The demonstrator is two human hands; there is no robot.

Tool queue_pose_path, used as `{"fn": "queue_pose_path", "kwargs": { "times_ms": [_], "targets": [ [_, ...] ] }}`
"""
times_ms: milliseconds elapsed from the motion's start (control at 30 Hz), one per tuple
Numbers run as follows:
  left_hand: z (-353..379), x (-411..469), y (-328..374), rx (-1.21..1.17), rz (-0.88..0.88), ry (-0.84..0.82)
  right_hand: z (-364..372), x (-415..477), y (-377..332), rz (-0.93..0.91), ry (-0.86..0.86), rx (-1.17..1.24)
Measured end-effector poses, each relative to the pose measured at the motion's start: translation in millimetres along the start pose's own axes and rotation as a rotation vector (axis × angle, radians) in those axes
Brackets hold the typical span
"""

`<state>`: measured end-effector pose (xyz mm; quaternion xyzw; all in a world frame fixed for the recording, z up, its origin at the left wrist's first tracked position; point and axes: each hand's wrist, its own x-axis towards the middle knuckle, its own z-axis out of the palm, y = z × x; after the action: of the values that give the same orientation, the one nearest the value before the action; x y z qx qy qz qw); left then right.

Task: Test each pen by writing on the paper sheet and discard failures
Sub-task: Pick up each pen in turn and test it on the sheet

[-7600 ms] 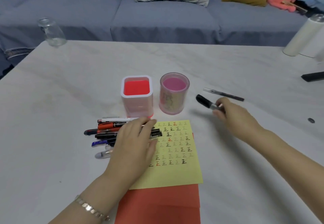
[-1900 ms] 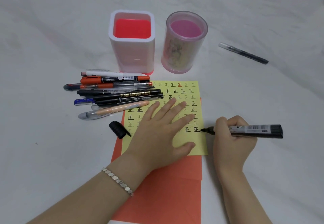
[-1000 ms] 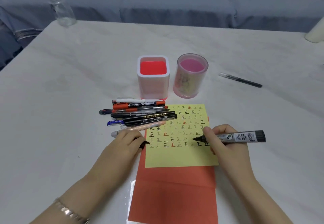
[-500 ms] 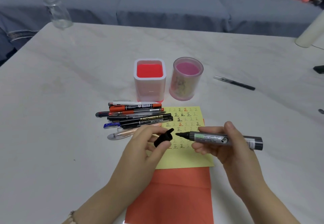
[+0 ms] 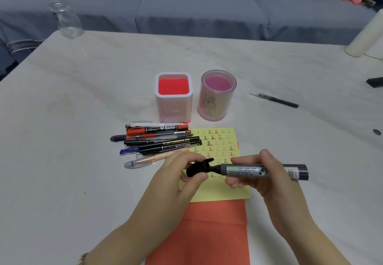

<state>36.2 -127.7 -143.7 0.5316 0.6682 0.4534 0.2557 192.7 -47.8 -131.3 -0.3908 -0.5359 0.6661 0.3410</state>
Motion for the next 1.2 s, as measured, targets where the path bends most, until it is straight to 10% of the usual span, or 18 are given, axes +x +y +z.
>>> {"fn": "queue_pose_path", "kwargs": {
  "times_ms": [400,600,767,967,1200],
  "targets": [
    [6,2,17,0.058,-0.045,-0.267,10,6,0,0.037,0.092,0.063],
    [10,22,19,-0.265,-0.131,-0.352,9,17,1,-0.058,0.127,0.108],
    [10,45,18,-0.744,-0.529,-0.682,-3,19,4,-0.089,0.097,0.051],
    [24,43,15,0.322,-0.013,-0.467,-11,25,18,0.025,0.062,-0.077],
    [11,43,-33,0.627,0.123,-0.030,-56,96,14,-0.118,0.160,-0.590]
  ]
}}
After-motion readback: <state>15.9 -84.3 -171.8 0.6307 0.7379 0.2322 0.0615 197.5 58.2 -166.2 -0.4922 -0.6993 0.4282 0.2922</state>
